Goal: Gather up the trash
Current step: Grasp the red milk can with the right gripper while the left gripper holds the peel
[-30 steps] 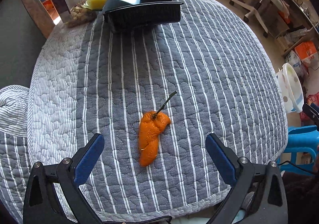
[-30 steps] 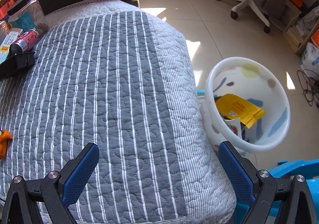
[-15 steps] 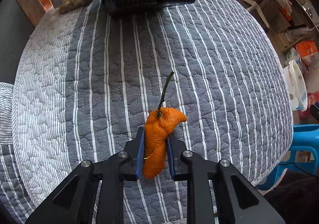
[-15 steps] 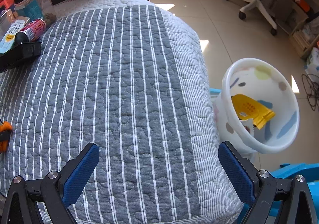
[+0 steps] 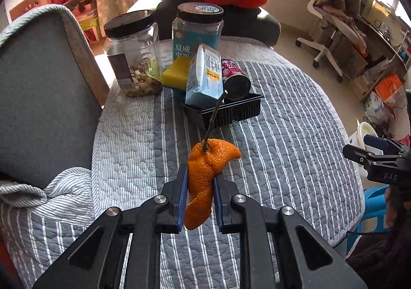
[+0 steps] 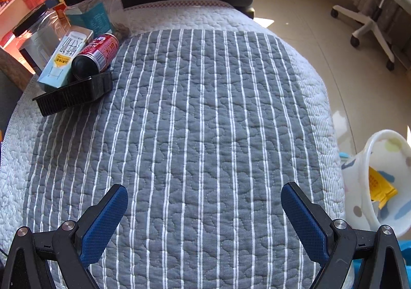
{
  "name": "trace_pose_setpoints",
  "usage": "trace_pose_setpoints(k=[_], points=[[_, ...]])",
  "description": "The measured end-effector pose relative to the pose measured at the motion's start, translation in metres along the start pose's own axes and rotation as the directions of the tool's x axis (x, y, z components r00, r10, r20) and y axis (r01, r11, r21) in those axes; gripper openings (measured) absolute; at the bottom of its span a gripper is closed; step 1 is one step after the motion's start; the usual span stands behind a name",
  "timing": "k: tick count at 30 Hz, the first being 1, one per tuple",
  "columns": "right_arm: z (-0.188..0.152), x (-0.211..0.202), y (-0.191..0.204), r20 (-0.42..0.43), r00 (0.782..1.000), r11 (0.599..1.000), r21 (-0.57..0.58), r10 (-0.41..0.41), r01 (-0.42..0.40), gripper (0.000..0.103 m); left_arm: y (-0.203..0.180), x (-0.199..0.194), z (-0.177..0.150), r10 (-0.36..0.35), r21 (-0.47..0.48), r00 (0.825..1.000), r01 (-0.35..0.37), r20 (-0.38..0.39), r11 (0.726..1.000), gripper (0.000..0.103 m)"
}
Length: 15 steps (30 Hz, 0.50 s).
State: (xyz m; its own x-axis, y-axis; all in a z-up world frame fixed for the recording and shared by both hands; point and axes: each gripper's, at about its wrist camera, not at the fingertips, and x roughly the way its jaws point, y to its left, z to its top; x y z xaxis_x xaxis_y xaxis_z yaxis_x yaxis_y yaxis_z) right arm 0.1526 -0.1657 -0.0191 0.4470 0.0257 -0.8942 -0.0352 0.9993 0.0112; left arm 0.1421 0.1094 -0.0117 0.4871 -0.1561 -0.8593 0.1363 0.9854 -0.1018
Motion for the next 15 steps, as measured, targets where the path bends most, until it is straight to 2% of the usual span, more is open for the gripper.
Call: trace_pose_setpoints(k=[6, 10, 15], points=[[0.059, 0.028, 0.052, 0.022, 0.992, 0.992, 0.018, 0.127, -0.127, 0.098, 0.029, -0.006, 0.021, 0.009, -0.048, 0.999, -0.007, 0.033, 0.999, 0.019], [0.091, 0.055, 0.073, 0.013, 0.984, 0.983, 0.045, 0.176, -0.177, 0.092, 0.042, -0.007, 0.031, -0.003, -0.07, 0.999, 0.006, 0.053, 0.998, 0.019], [0.115, 0.091, 0.086, -0.016, 0.972, 0.968, 0.102, 0.233, -0.23, 0.083, 0.06, -0.005, 0.035, -0.013, -0.109, 0.999, 0.019, 0.052, 0.994, 0.019]])
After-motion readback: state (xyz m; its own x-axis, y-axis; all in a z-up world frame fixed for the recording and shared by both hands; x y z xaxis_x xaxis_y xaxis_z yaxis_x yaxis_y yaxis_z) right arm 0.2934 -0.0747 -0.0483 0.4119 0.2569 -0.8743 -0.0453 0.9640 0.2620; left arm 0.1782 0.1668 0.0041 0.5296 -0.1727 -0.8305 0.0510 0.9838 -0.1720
